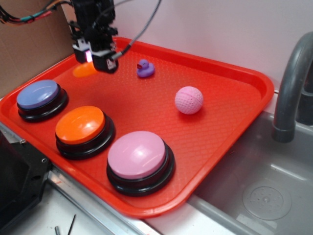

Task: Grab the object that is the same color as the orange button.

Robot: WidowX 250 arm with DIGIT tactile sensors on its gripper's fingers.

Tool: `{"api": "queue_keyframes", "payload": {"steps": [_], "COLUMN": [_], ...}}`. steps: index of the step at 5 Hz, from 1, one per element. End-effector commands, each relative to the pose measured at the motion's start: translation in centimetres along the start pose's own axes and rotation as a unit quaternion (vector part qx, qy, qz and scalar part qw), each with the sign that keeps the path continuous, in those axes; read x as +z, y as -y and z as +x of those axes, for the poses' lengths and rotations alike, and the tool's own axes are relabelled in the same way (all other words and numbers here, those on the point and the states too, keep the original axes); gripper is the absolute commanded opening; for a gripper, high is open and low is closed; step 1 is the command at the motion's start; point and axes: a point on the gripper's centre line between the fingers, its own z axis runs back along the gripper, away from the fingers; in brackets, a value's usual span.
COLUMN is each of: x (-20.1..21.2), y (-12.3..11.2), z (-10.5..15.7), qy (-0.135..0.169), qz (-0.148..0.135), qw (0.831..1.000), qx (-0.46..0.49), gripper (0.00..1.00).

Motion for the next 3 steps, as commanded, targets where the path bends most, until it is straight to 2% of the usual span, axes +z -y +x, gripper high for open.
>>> {"api": "queue_keyframes", "payload": {"steps": [1, 2, 3], "x": [10.0, 11.1, 11.1], "y": [1.9, 1.8, 1.1], "z": [-1.4, -1.4, -1.1], "qy": [0.047, 0.054, 0.043], "qz": [0.008, 0.007, -0.003], "qw": [0.999, 0.998, 0.998], "qx": [0.022, 0.038, 0.044], "gripper": [0.00, 0.00, 0.00]}}
